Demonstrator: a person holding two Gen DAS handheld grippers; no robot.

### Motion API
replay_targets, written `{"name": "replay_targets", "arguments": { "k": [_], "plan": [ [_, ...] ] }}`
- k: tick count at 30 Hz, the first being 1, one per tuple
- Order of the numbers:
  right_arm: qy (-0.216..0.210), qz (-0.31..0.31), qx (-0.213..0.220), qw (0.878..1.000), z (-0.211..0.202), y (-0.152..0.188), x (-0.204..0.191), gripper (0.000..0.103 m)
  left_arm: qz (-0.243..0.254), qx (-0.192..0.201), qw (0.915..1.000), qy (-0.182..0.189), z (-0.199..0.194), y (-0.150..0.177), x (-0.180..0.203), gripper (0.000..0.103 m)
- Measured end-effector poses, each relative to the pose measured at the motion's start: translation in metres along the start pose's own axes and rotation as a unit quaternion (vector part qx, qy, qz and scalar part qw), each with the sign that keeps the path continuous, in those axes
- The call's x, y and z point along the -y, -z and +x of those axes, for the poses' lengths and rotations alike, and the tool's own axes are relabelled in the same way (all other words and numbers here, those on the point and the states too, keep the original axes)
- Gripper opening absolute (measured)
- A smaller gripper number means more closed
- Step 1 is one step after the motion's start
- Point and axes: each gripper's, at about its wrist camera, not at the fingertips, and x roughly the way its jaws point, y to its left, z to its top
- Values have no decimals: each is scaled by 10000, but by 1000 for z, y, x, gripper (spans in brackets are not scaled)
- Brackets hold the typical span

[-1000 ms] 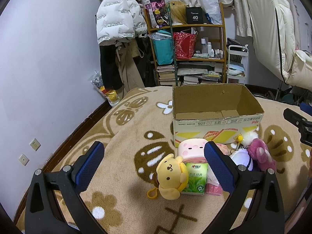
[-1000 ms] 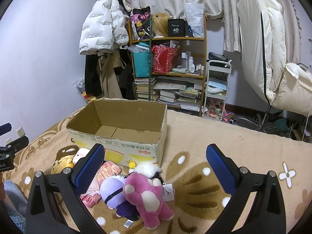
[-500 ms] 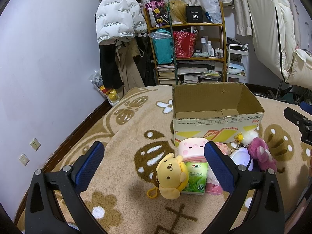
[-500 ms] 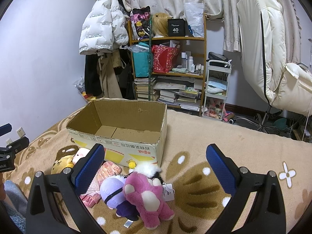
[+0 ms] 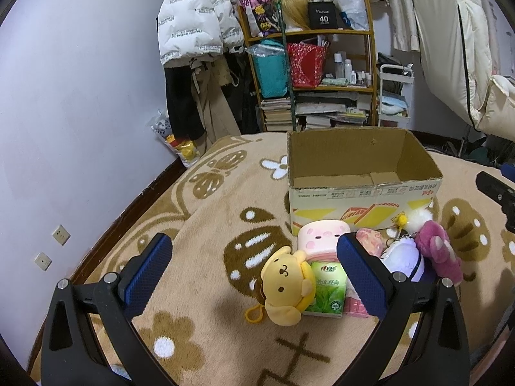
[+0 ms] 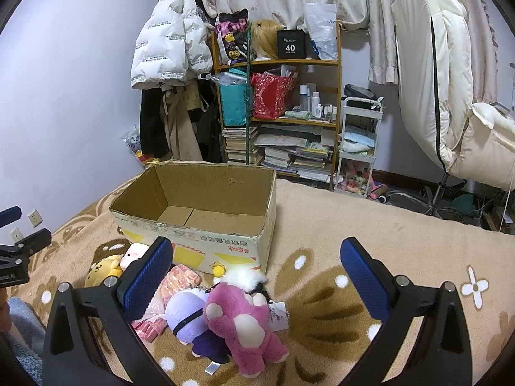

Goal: Organize soft objects
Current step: 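Lower left tool onto yellow plush dog while right tool lowers onto pink plush bear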

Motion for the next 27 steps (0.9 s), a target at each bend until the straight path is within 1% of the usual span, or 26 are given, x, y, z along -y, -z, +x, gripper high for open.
{"name": "replay_targets", "arguments": {
  "k": [8, 11, 16, 20, 23, 27],
  "plan": [
    [-29, -9, -146, 9999, 10, 4, -1, 103, -145, -402, 9991, -36, 20, -2, -10, 101],
    [-41, -24, -212, 9998, 15, 3, -3, 103, -198, -617, 9979, -37, 31, -8, -10, 101],
    [-89, -62, -361, 9993, 27, 4, -5, 103, -262, -931, 9953, -63, 48, -8, -11, 101],
    [-187, 20, -605, 9980, 39, 5, -6, 103, -382, -1256, 9913, -11, 63, -6, -14, 101],
    [-305, 164, -817, 9961, 49, 9, -4, 103, -436, -1446, 9885, 11, 73, -3, -14, 101],
    [-362, 231, -1038, 9937, 62, 14, -1, 103, -468, -1703, 9842, 82, 88, 1, -12, 101]
  ]
}}
